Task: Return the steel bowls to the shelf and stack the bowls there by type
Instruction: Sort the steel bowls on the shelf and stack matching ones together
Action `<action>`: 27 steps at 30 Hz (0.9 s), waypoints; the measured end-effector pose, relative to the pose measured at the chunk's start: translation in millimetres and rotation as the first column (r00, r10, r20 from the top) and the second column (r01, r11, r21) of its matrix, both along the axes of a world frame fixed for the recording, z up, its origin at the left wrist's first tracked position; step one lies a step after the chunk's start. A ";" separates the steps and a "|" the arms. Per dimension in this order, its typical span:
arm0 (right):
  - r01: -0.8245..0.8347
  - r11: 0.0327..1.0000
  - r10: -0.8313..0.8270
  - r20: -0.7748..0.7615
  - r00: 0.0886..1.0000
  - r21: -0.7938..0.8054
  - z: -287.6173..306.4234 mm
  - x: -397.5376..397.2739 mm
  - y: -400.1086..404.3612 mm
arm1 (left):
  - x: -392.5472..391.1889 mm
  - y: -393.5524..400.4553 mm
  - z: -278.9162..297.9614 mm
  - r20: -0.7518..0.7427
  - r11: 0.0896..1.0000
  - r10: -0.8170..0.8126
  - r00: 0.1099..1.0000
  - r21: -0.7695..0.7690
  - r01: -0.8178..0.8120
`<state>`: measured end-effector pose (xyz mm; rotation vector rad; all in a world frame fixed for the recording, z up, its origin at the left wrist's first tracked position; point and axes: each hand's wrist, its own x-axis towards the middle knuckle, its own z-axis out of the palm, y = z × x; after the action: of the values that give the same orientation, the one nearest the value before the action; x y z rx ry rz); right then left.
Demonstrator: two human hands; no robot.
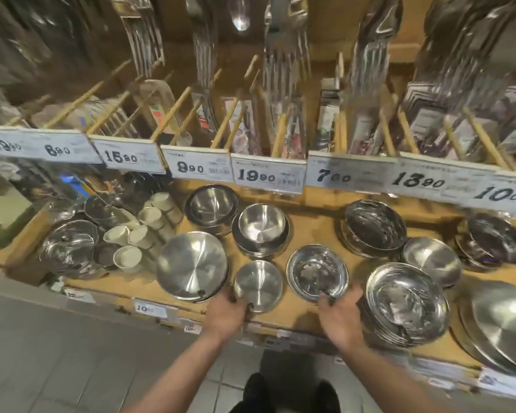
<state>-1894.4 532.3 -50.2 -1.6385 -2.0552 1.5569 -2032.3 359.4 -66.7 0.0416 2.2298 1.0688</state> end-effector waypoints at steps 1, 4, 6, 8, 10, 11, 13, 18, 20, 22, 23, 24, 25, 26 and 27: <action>0.035 0.999 -0.035 0.006 0.999 0.022 -2.8 -2.9 -1.3 | -0.2 2.0 -2.9 -0.015 1.000 -0.012 1.000 0.005 0.012; 0.078 0.997 -0.078 0.028 0.997 0.020 -11.4 -13.5 -3.6 | -1.4 1.8 -4.8 -0.095 0.999 -0.050 0.994 -0.004 0.050; 0.142 0.987 -0.141 0.018 0.990 -0.077 -11.8 -16.5 -2.4 | -3.4 2.2 -5.5 -0.097 0.997 -0.078 0.992 0.008 0.079; 0.268 0.944 -0.287 -0.083 0.954 -0.192 -7.4 -16.2 -3.7 | -5.5 2.1 -4.1 -0.089 0.993 -0.120 0.989 -0.011 0.119; 0.341 0.878 -0.416 -0.183 0.891 -0.335 0.7 -14.6 -5.4 | -7.1 3.2 -1.6 -0.089 0.990 -0.139 0.986 -0.017 0.138; 0.341 0.860 -0.439 -0.210 0.874 -0.380 4.8 -12.6 -6.1 | -7.1 3.8 -1.6 -0.086 0.989 -0.146 0.985 -0.015 0.146; 0.318 0.854 -0.446 -0.265 0.855 -0.411 15.1 -7.0 -7.1 | -5.1 5.5 -1.8 -0.062 0.983 -0.183 0.981 -0.027 0.181; 0.344 0.827 -0.514 -0.351 0.783 -0.444 45.5 27.1 9.1 | 6.7 28.5 -3.4 0.026 0.953 -0.301 0.953 -0.023 0.302; 0.388 0.820 -0.544 -0.359 0.758 -0.420 54.6 49.3 20.9 | 13.9 43.6 -5.0 0.022 0.950 -0.309 0.951 -0.029 0.310; 0.465 0.793 -0.596 -0.348 0.724 -0.393 59.2 70.8 32.3 | 20.1 55.1 -6.9 0.024 0.951 -0.306 0.952 -0.030 0.307; 0.502 0.780 -0.618 -0.336 0.711 -0.373 59.0 81.5 38.0 | 23.2 59.6 -8.6 0.030 0.949 -0.314 0.949 -0.026 0.315; 0.531 0.772 -0.631 -0.312 0.710 -0.350 59.1 89.1 42.0 | 24.3 62.6 -10.1 0.038 0.947 -0.321 0.946 -0.024 0.322; 0.556 0.765 -0.640 -0.290 0.711 -0.325 57.9 97.0 45.8 | 26.2 65.6 -11.4 0.047 0.946 -0.323 0.945 -0.021 0.324; 0.572 0.761 -0.646 -0.277 0.711 -0.307 56.2 102.8 48.6 | 27.2 68.1 -12.2 0.059 0.949 -0.314 0.948 -0.017 0.315; 0.576 0.761 -0.646 -0.273 0.713 -0.297 53.8 106.4 50.8 | 27.8 69.5 -12.2 0.072 0.954 -0.297 0.952 -0.008 0.298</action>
<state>-1788.0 583.1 3.6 -1.6816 -1.0298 1.6523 -2004.6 428.9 -78.9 0.3178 2.0886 0.8700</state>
